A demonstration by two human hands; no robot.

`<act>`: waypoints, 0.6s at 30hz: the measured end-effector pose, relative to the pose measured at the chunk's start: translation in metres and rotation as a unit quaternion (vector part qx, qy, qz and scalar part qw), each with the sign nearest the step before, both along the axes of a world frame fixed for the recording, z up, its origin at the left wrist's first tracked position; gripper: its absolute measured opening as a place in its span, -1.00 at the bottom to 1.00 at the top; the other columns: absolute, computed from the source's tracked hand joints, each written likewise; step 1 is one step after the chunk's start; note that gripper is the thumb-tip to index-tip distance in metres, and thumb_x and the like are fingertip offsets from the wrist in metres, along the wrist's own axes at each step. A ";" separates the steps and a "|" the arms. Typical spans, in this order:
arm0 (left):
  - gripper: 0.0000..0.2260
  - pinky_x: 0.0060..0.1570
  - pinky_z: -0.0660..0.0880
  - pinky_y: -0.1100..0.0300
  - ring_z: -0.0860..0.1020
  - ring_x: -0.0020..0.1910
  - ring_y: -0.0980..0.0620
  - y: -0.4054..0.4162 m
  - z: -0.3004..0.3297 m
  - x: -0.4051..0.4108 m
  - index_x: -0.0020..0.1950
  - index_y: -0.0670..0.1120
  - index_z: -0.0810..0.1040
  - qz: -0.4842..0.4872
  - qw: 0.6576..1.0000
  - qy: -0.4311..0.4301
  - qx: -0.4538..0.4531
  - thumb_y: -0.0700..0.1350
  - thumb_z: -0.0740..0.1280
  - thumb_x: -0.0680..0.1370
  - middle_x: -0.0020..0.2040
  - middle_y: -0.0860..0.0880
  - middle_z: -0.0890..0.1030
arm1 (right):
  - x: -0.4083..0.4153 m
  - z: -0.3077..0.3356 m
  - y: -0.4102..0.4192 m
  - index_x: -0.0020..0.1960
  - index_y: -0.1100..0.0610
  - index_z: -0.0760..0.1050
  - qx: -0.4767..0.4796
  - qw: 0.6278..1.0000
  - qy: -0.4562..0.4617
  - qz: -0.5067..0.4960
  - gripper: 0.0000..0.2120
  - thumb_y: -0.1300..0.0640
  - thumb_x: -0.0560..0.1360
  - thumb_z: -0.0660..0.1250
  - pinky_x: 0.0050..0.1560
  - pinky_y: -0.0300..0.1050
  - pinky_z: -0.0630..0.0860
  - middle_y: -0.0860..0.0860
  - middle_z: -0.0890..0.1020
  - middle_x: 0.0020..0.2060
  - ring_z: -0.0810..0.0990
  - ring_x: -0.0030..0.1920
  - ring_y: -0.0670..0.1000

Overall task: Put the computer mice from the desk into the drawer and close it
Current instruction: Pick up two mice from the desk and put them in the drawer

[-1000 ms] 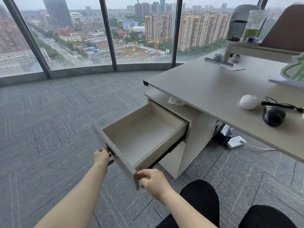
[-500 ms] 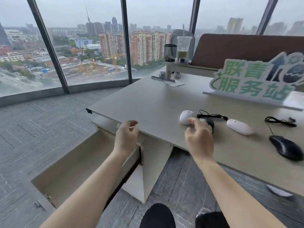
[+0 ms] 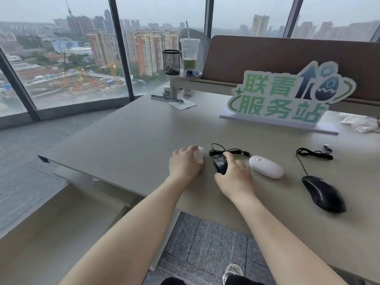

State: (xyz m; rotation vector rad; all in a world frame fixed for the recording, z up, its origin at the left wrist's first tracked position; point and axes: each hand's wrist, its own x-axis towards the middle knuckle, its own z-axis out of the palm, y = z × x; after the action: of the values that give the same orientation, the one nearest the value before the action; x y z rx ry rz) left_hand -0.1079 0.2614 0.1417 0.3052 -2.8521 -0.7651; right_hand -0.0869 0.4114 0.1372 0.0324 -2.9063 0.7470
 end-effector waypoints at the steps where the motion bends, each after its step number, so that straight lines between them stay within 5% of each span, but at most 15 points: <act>1: -0.56 0.20 0.37 0.01 0.41 0.29 -0.23 0.000 0.001 0.001 0.38 0.09 0.40 0.006 1.000 0.005 -0.018 0.02 0.24 0.48 0.28 -0.15 0.54 | -0.002 0.000 0.000 0.47 -0.01 0.23 0.004 1.000 0.000 0.000 -0.38 -0.01 0.44 0.27 0.27 0.09 0.34 0.19 0.51 0.26 0.39 0.28 0.26; 4: -0.55 0.13 0.40 0.00 0.43 0.23 -0.23 -0.009 0.004 0.014 0.35 0.05 0.39 0.039 0.998 0.035 0.019 -0.02 0.27 0.45 0.19 -0.19 0.55 | -0.003 0.004 -0.006 0.48 0.00 0.23 -0.021 1.000 0.011 0.013 -0.43 0.03 0.50 0.28 0.25 0.08 0.34 0.24 0.49 0.25 0.37 0.27 0.28; 8: -0.52 -0.04 0.45 0.03 0.50 0.10 -0.23 -0.050 0.021 0.052 0.33 0.02 0.36 0.088 0.976 0.149 0.134 -0.04 0.34 0.42 0.10 -0.21 0.58 | 0.016 0.028 -0.030 0.39 0.05 0.35 -0.174 0.978 0.089 0.072 -0.52 0.20 0.48 0.32 0.22 -0.02 0.31 0.23 0.49 0.20 0.37 0.22 0.26; 13: -0.52 -0.11 0.46 0.09 0.55 -0.06 -0.12 -0.127 0.046 0.128 0.32 0.04 0.36 0.163 0.945 0.236 0.159 -0.04 0.39 0.44 0.03 -0.10 0.59 | 0.070 0.081 -0.091 0.34 -0.04 0.36 -0.310 0.919 0.166 0.180 -0.53 0.21 0.48 0.35 0.05 -0.41 0.28 0.04 0.48 0.18 0.37 0.08 -0.15; 18: -0.51 -0.13 0.46 0.07 0.56 -0.06 -0.11 -0.217 0.038 0.208 0.35 0.04 0.36 0.277 0.921 0.229 0.148 -0.02 0.40 0.45 0.09 -0.12 0.60 | 0.120 0.098 -0.158 0.32 -0.10 0.38 -0.399 0.873 0.107 0.258 -0.56 0.18 0.50 0.36 0.12 -0.32 0.38 0.00 0.51 0.18 0.49 0.10 -0.09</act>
State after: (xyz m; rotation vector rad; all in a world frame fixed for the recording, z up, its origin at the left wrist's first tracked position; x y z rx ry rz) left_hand 0.1000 0.0446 0.1800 0.8098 -2.0569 -0.9759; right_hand 0.0329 0.2533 0.2354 0.7590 -2.1645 1.8250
